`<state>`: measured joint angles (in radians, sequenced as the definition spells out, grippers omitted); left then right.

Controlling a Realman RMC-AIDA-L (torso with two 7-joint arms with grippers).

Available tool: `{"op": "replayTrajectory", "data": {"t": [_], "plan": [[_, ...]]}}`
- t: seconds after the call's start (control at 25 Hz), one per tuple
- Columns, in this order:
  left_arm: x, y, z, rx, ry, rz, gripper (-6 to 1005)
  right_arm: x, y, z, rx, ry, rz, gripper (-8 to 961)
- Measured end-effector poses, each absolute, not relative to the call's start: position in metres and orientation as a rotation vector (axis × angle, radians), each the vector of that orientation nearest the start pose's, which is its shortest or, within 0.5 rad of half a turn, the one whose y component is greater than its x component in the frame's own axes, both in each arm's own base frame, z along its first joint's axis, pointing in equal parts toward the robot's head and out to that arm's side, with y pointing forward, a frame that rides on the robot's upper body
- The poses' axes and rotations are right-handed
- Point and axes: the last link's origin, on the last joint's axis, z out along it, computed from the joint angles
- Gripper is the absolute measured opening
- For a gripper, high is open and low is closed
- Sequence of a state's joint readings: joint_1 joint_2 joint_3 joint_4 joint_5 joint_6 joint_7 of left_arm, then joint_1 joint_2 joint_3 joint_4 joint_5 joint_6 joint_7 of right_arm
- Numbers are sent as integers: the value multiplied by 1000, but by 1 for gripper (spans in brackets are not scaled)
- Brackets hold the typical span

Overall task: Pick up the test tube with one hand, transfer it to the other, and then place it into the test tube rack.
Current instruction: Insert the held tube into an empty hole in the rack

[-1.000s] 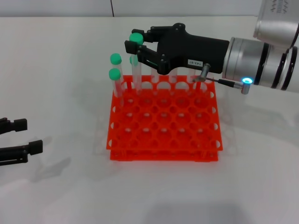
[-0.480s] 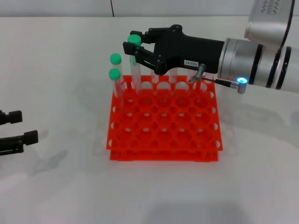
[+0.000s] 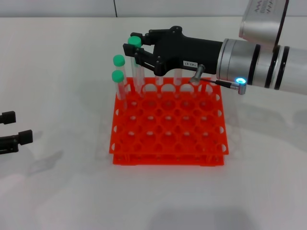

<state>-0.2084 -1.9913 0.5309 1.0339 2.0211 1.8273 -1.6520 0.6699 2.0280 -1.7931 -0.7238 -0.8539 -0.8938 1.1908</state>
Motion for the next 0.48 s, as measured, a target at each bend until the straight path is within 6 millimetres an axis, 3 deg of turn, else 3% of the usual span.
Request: {"op": "replayTrajectory", "data": {"t": [0.48], "plan": [[-332, 245, 111, -2523, -928, -571, 893, 126, 384, -78, -2601, 277, 880, 265]]}}
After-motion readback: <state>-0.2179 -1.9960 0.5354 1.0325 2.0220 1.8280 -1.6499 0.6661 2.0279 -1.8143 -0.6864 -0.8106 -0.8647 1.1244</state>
